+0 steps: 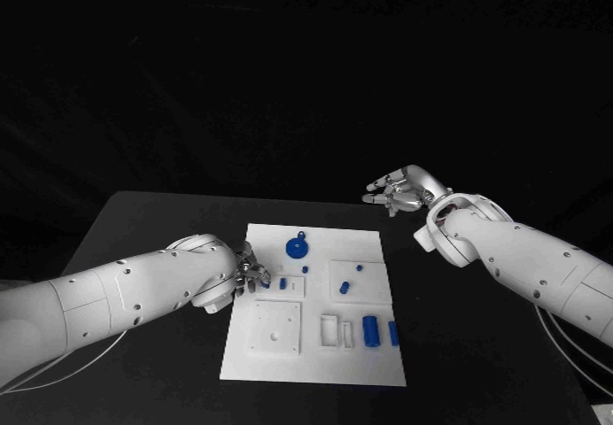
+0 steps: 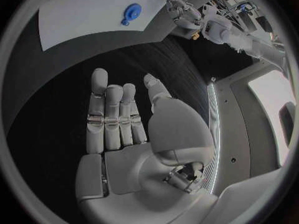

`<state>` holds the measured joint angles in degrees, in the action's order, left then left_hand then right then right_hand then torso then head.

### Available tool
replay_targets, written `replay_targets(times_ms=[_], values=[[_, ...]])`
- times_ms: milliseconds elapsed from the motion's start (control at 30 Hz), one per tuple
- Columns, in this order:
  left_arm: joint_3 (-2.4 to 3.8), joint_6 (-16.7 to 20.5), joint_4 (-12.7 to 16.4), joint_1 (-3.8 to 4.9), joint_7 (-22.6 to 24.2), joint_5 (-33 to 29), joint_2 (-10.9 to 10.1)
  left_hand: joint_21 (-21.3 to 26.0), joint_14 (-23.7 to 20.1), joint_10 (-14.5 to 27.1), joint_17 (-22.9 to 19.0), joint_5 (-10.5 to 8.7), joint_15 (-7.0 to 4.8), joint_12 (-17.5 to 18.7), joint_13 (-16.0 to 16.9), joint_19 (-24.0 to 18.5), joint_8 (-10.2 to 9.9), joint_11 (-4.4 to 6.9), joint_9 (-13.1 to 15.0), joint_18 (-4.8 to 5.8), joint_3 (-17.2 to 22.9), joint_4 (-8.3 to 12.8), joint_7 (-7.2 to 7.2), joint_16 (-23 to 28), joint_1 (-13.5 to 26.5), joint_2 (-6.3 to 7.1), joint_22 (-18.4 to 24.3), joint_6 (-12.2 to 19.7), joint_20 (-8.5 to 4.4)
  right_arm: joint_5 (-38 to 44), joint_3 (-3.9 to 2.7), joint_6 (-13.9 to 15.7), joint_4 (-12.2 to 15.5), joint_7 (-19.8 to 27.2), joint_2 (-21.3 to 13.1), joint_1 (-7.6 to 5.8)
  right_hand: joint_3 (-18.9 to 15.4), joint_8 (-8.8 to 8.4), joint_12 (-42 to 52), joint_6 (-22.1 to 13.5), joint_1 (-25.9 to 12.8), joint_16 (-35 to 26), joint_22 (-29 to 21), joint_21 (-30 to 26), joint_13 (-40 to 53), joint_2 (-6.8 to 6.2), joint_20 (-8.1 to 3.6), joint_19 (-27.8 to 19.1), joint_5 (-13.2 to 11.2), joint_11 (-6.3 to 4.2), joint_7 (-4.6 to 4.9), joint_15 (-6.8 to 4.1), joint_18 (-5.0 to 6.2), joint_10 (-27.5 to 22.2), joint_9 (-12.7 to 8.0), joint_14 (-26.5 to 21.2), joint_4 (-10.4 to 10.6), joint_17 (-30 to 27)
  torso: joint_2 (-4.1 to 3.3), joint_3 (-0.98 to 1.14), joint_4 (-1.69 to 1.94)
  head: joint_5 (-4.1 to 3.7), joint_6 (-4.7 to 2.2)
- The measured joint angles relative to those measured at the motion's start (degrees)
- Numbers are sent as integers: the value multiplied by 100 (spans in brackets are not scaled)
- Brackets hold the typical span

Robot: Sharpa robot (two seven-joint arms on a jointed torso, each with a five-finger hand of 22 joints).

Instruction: Assemble the parts on the task board

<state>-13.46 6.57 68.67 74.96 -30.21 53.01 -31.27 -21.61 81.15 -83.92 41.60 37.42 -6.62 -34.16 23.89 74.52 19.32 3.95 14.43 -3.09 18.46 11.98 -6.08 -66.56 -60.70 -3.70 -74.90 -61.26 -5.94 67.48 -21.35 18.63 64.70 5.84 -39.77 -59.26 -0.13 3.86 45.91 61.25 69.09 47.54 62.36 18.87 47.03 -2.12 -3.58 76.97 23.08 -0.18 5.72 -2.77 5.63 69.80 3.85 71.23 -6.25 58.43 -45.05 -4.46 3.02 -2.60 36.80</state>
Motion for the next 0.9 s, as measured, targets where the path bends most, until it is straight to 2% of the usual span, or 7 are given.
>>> replay_targets(times_ms=[67,400,433,467,667,733,900], values=[[0,-7,2,0,-1,2,-1,0,0,4,27,-34,0,-7,0,1,18,6,0,-91,-5,3,-1,-19,0,0,0,-1,41,0,0,0,0,0,0,0,0,0,0,0,0,0,0,0,0,0,0,0,0,0,0,0,0,0,0,0,0,0,-1,-1,1,-1,2],[1,-34,-9,0,-1,22,2,-22,42,-7,152,-183,-1,-71,-41,11,26,26,85,-92,-36,-22,7,-62,-1,-1,-4,-17,113,-1,0,-1,3,0,-1,0,0,0,0,1,0,0,-1,0,0,0,0,0,0,0,-1,0,0,0,0,0,0,0,-2,-2,3,-1,7],[1,-37,-14,-1,-1,23,4,-22,42,-7,165,-224,-1,-90,-46,11,26,27,88,-105,-36,-23,7,-62,-1,-1,-4,-18,113,-2,0,-1,3,0,-1,0,0,0,0,1,0,0,0,0,0,0,0,0,0,0,-1,0,0,0,0,0,0,0,-2,-2,3,2,7],[0,-39,-19,-1,-1,24,7,-22,43,-7,182,-266,-1,-106,-50,11,26,27,156,-178,-47,-34,7,-77,-1,-1,-4,-19,114,-2,0,-1,4,0,-1,0,0,0,0,1,0,0,0,0,0,0,0,0,0,0,-1,0,0,0,0,0,0,0,-2,-2,3,4,7],[-2,-53,-53,-4,0,30,29,-22,79,-7,318,-487,4,-198,-87,25,25,26,336,-182,-104,-90,2,-135,-23,-23,-4,-49,169,-2,0,-1,5,0,0,0,0,0,0,1,0,0,0,0,0,0,0,0,0,0,-1,0,0,0,0,0,0,0,-2,-1,2,18,7],[-2,-58,-65,-4,0,32,38,-22,85,-7,377,-531,-1,-245,-151,32,25,25,340,-271,-141,-127,6,-152,-91,-45,-4,-54,236,-3,0,-1,5,0,1,0,16,0,0,1,0,0,28,-38,0,0,-21,21,0,0,-1,0,0,0,0,0,-16,-5,-2,0,1,20,7],[-1,-70,-103,-4,0,41,68,-22,85,-7,428,-620,-1,-283,-156,31,24,24,466,-271,-141,-127,7,-177,-91,-45,-3,-57,236,-3,0,-2,6,0,2,0,16,0,0,2,0,0,34,-38,0,0,-21,21,24,0,-2,0,0,0,0,0,-16,-7,-2,2,-1,21,6]])
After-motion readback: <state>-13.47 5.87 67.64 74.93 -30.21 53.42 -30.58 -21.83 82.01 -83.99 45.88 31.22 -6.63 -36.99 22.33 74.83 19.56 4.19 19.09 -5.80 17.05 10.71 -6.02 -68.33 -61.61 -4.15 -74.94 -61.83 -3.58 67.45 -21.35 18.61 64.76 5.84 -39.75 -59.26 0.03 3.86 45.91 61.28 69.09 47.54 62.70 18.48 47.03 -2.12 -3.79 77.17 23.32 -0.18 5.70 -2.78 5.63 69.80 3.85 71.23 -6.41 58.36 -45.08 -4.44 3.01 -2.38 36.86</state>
